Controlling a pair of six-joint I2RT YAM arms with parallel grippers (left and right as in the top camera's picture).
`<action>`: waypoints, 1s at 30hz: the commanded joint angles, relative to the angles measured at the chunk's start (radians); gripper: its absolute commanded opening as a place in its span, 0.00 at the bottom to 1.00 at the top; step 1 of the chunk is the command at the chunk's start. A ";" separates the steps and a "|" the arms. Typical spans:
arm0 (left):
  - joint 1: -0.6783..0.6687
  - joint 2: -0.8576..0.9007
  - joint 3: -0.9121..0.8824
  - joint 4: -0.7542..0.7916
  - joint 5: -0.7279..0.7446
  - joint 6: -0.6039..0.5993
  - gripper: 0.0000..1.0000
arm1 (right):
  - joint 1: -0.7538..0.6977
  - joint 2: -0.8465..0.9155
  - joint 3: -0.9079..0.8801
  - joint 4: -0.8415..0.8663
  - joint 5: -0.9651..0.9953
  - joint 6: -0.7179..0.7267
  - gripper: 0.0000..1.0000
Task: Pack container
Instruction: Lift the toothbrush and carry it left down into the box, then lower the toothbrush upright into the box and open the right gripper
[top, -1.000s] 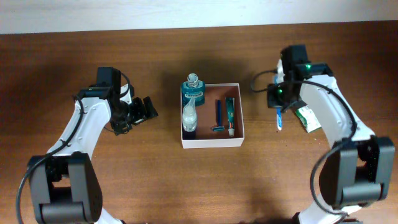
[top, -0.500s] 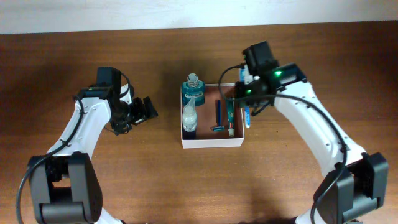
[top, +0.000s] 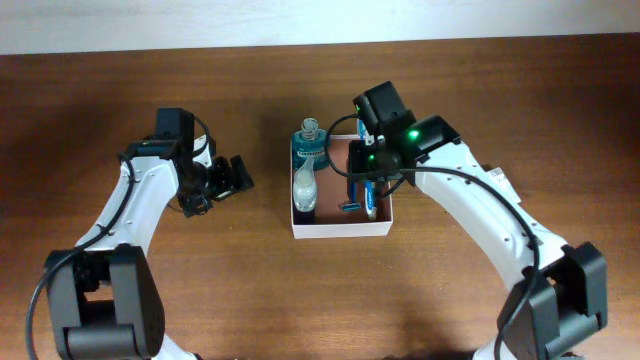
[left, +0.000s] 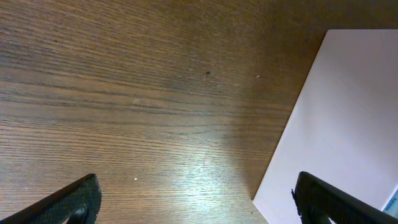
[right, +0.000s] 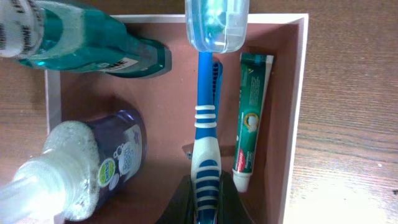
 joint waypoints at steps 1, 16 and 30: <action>0.002 0.009 -0.006 0.000 0.000 0.002 0.99 | 0.022 0.043 -0.016 0.024 0.002 0.021 0.04; 0.002 0.009 -0.006 0.000 0.000 0.002 1.00 | 0.048 0.112 -0.016 0.051 0.002 0.035 0.04; 0.002 0.009 -0.006 0.000 0.000 0.002 0.99 | 0.056 0.173 -0.021 0.069 -0.003 0.043 0.04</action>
